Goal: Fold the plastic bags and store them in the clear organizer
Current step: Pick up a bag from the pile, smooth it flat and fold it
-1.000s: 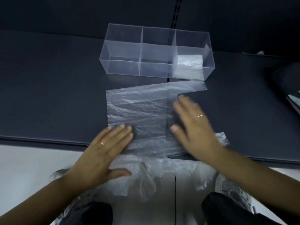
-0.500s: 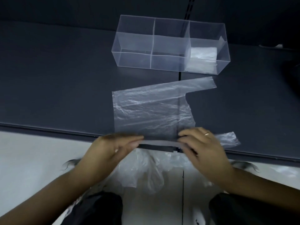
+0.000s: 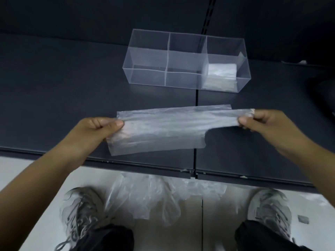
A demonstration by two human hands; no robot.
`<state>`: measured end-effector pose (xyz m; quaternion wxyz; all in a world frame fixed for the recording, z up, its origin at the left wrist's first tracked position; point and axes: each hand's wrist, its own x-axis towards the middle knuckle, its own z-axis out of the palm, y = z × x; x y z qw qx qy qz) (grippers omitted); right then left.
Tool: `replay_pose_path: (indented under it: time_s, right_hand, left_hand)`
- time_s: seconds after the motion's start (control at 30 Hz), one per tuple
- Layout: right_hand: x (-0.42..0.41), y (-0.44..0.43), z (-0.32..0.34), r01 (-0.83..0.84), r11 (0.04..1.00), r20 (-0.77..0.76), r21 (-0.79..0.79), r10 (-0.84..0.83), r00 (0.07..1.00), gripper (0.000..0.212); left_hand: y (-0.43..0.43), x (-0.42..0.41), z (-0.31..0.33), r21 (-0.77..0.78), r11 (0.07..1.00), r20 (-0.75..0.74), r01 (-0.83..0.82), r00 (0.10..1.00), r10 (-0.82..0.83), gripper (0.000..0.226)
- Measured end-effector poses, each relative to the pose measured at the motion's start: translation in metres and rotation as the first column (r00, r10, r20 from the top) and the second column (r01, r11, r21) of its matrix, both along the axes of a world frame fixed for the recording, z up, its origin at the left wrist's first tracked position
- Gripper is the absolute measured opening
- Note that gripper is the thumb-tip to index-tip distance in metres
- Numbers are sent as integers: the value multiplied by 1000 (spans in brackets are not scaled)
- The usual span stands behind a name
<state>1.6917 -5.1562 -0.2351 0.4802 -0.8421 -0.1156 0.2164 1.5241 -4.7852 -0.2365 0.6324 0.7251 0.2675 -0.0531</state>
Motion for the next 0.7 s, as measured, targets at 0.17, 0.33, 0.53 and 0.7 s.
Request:
replay_pose_path:
  time_s: [0.17, 0.33, 0.53, 0.7]
  right_hand:
    - [30, 23, -34, 165, 975, 70, -146, -156, 985, 26]
    - [38, 27, -43, 173, 949, 168, -264, -131, 977, 33]
    - [40, 34, -41, 200, 926, 198, -320, -142, 970, 31]
    - [30, 47, -25, 256, 848, 294, -465, -125, 947, 22]
  left_hand:
    - [8, 30, -31, 329, 935, 12, -132, 991, 136, 27]
    - [-2, 33, -30, 739, 653, 135, -164, 986, 95, 16]
    - [-60, 19, -35, 917, 367, 40, 155, 881, -472, 44]
    - [-57, 10, -63, 904, 210, -272, 372, 880, -389, 75]
